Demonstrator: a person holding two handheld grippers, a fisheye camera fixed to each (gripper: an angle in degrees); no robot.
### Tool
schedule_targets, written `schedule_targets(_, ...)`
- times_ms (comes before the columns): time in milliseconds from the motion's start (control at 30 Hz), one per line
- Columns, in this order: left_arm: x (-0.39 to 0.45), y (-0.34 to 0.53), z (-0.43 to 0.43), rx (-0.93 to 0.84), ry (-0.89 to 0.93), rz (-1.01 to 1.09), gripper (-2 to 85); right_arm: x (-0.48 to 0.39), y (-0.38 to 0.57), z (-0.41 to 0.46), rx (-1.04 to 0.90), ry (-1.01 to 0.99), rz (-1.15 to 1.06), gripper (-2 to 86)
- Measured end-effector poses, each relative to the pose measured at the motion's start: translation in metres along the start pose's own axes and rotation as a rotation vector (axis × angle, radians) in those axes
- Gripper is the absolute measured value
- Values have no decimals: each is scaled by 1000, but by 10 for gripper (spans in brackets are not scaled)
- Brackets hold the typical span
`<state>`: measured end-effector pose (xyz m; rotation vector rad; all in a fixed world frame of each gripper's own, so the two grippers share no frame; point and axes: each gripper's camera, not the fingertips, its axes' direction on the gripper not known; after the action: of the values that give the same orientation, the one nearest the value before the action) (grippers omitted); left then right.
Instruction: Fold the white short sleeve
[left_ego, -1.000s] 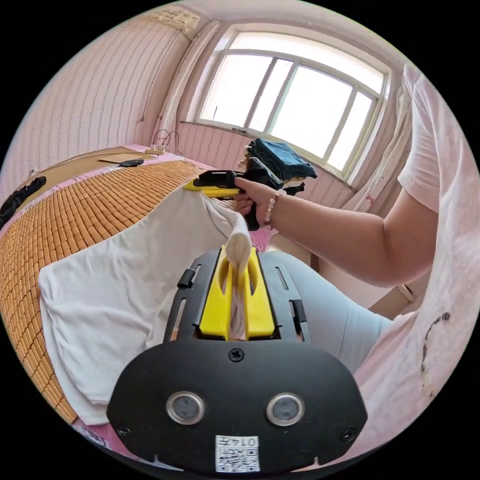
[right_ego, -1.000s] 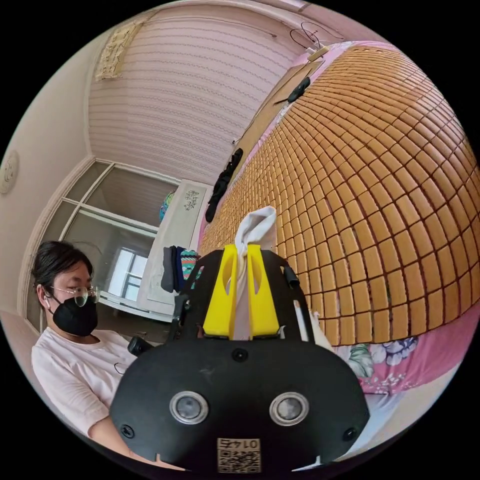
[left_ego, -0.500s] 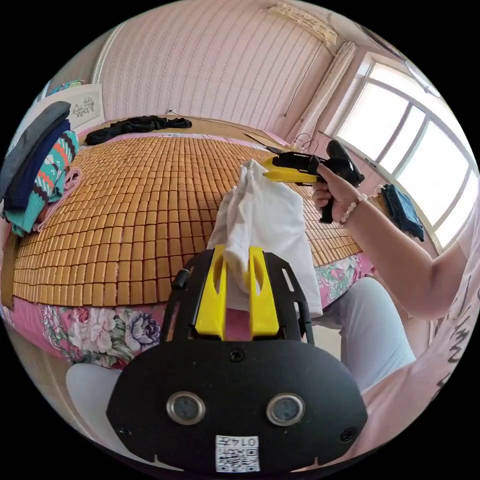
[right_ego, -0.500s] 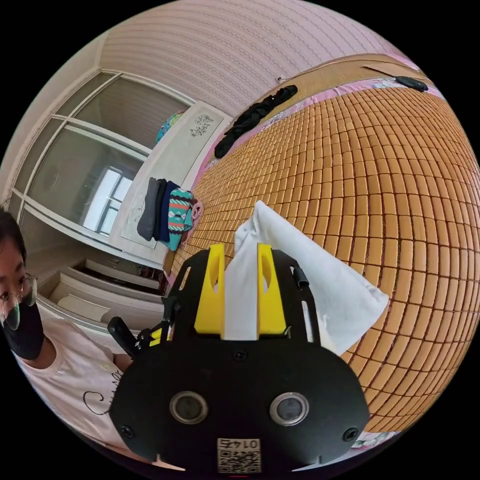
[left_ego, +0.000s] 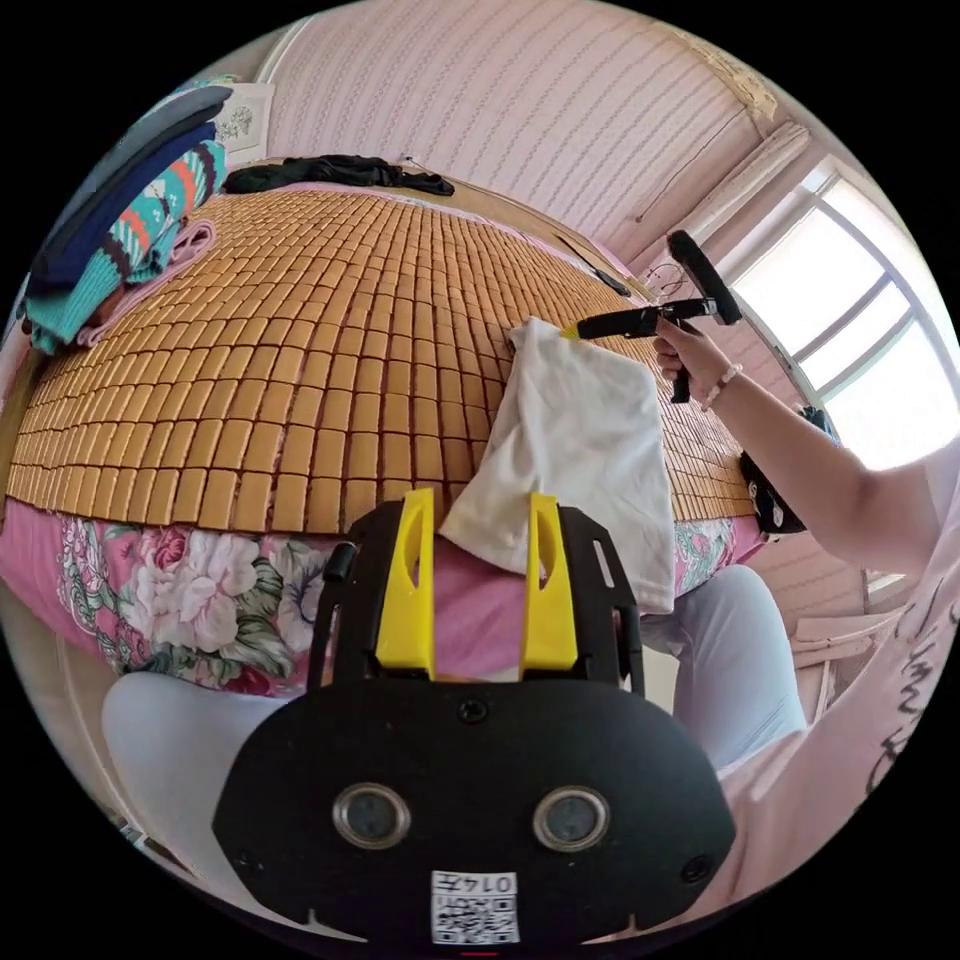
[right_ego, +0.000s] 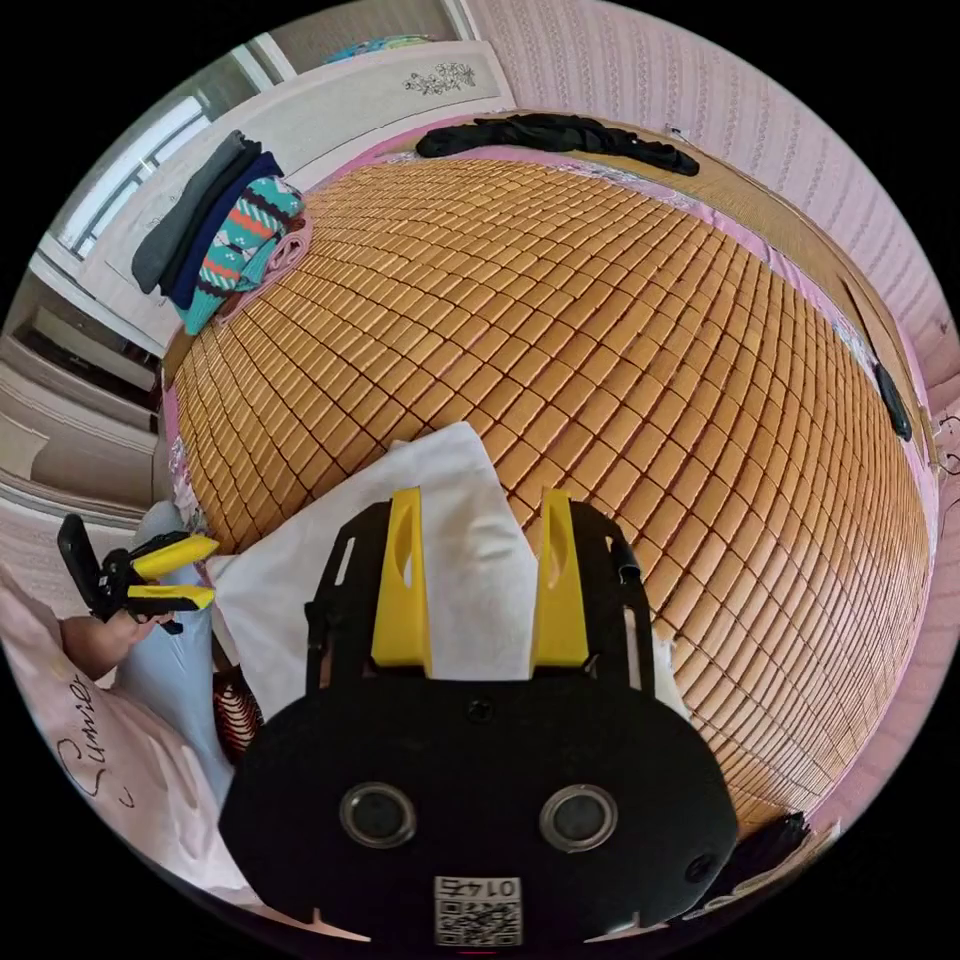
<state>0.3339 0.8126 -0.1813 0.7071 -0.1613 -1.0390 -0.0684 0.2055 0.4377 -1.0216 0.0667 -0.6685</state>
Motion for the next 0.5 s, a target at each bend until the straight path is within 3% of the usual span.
schedule_targets(267, 44, 8, 22, 3, -187, 211, 106, -40, 2, 14, 1, -129, -113, 56)
schedule_targets(500, 53, 10, 26, 1, -164, 138, 98, -63, 40, -24, 160, -179, -45, 33)
